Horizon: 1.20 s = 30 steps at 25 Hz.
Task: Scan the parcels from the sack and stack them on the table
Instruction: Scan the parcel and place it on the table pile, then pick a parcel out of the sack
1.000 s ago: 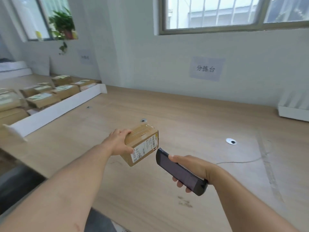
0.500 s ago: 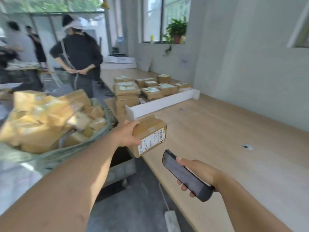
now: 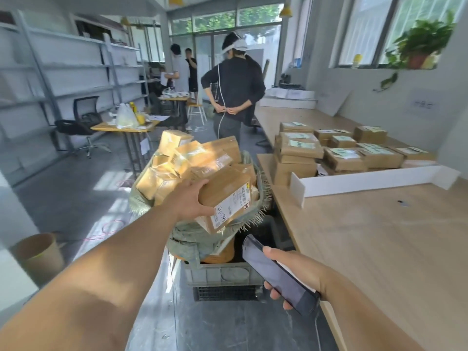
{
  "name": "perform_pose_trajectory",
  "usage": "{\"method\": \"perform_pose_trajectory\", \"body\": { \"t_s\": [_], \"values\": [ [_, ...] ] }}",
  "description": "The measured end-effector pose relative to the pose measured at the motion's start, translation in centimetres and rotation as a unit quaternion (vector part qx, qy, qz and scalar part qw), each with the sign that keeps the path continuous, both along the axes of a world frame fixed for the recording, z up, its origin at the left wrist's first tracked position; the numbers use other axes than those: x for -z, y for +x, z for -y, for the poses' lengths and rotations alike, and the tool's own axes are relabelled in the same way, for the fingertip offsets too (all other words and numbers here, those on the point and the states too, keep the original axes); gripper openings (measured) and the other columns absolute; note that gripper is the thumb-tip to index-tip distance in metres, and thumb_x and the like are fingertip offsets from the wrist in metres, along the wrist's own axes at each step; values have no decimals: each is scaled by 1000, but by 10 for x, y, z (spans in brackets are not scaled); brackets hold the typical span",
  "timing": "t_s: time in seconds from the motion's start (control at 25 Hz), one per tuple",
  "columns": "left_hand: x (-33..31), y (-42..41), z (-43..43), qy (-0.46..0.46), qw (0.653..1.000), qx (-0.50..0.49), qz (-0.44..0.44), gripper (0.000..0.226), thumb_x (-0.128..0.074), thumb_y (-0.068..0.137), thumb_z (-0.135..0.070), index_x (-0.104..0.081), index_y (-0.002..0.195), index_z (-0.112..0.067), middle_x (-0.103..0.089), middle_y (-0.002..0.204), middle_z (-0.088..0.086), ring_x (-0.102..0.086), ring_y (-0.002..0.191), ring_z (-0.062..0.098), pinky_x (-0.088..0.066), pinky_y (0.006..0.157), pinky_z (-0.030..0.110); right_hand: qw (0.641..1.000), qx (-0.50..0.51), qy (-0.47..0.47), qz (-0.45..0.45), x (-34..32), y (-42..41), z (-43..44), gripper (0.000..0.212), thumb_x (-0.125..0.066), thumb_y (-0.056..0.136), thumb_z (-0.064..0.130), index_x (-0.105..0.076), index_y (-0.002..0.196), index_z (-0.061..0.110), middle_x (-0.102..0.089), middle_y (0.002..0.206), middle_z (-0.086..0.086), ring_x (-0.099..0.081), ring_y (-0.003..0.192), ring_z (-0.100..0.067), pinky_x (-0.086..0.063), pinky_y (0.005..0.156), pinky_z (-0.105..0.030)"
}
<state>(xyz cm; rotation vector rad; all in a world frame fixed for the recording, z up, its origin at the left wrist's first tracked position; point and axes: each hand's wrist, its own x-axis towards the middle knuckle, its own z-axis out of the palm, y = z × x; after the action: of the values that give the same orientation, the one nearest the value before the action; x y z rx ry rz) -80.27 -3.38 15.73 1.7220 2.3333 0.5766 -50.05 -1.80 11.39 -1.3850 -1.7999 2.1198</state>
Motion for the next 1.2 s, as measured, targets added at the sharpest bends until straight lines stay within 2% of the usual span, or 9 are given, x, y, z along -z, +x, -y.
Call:
{"method": "perform_pose_trajectory", "body": {
  "t_s": [0.2,0.36,0.52,0.64,0.76,0.88,0.96,1.08,1.2],
  "values": [
    [-12,-21,-53,13,997,-69,18,95,-76,71,-46,-24,149,-28,-37,133,9,-44,117,25,-40,94,33,1000,-13,-17,6,-2,-13,-68,64,-64,79,66,-63,104,8,-63,86,-14,-59,72,-25,-47,58,-31],
    [-27,-24,-102,10,995,-95,-12,102,-69,58,-62,-29,146,-33,-48,126,4,-53,105,22,-50,86,34,999,-16,-37,10,-8,-13,-123,61,-62,84,65,-63,99,6,-62,83,-11,-59,69,-22,-45,58,-31],
    [-31,-29,-134,13,993,-108,-36,93,-71,69,-54,-26,148,-32,-42,126,6,-48,110,23,-47,86,33,997,-34,-65,10,-9,-31,-164,53,-60,89,59,-62,97,6,-63,84,-9,-62,66,-19,-48,57,-30],
    [-52,-57,-158,39,988,-131,-64,91,-70,72,-55,-25,148,-32,-38,131,9,-39,120,27,-44,94,38,997,-58,-47,10,-8,-57,-191,65,-69,73,66,-63,96,5,-64,83,-10,-62,68,-22,-49,55,-30],
    [-74,-89,-190,44,981,-154,-109,88,-71,74,-53,-28,147,-29,-37,134,12,-35,126,31,-39,97,42,992,-88,-88,2,-9,-81,-218,72,-77,58,66,-60,95,6,-65,78,-6,-63,68,-19,-51,54,-28],
    [-86,-110,-228,54,978,-148,-136,86,-72,72,-54,-31,143,-28,-39,131,11,-37,124,30,-41,94,42,998,-44,-41,-2,-12,-100,-244,58,-61,78,67,-57,94,11,-60,79,-6,-58,66,-18,-48,55,-27],
    [-89,-124,-257,54,979,-133,-146,84,-72,72,-53,-31,142,-30,-40,127,11,-38,121,29,-43,89,42,1000,-21,9,-11,-20,-112,-263,49,-58,86,65,-61,89,16,-63,79,-5,-61,63,-17,-51,56,-27],
    [-90,-140,-300,41,980,-95,-169,81,-72,72,-51,-31,139,-32,-37,126,10,-37,118,29,-47,86,43,999,-15,-36,-33,-34,-130,-292,59,-78,66,68,-71,78,10,-65,68,-9,-61,56,-21,-51,52,-28],
    [-87,-158,-340,18,968,-50,-246,77,-69,75,-52,-31,136,-26,-31,129,11,-31,122,31,-44,91,43,999,20,-17,-47,-34,-146,-318,56,-77,67,63,-73,74,8,-65,68,-11,-60,55,-23,-50,48,-29]
  ]
}}
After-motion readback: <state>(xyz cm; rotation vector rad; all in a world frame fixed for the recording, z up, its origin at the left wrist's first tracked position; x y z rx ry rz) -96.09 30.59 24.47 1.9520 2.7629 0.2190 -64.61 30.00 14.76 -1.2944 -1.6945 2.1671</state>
